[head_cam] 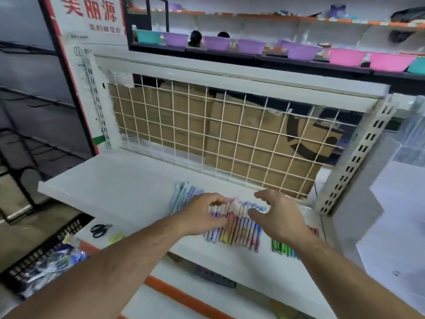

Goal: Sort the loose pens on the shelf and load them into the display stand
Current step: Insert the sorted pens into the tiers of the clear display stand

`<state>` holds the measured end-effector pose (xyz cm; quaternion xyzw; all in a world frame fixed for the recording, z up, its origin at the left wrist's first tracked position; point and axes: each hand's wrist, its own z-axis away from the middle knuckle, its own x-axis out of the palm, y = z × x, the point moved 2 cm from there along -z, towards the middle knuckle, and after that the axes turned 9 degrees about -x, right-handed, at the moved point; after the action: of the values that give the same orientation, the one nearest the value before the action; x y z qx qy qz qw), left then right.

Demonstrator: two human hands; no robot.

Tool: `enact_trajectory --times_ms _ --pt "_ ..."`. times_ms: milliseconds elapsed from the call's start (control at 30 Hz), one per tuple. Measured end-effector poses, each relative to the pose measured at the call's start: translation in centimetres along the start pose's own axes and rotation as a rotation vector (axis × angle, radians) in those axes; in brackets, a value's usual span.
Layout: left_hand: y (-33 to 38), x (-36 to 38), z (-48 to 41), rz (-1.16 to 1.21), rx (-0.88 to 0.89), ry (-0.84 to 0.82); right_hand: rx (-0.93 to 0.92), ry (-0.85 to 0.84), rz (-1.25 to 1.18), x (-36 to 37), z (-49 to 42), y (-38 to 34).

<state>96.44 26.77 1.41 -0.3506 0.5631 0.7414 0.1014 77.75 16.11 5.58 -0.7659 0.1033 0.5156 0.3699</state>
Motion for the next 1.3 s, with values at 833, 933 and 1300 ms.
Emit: enact_trajectory --times_ms 833,933,1300 --pt "-12.1 -6.3 -7.8 -0.273 -0.551 0.251 -0.119 -0.188 -0.145 10.9 -12.7 -4.0" --pt "-12.6 -6.8 -8.4 -0.289 -0.550 0.224 -0.097 -0.169 -0.147 11.4 -13.4 -4.8" --pt "-14.1 -8.3 -10.1 -0.326 -0.508 0.093 0.010 -0.144 -0.115 13.2 -14.2 -7.8"
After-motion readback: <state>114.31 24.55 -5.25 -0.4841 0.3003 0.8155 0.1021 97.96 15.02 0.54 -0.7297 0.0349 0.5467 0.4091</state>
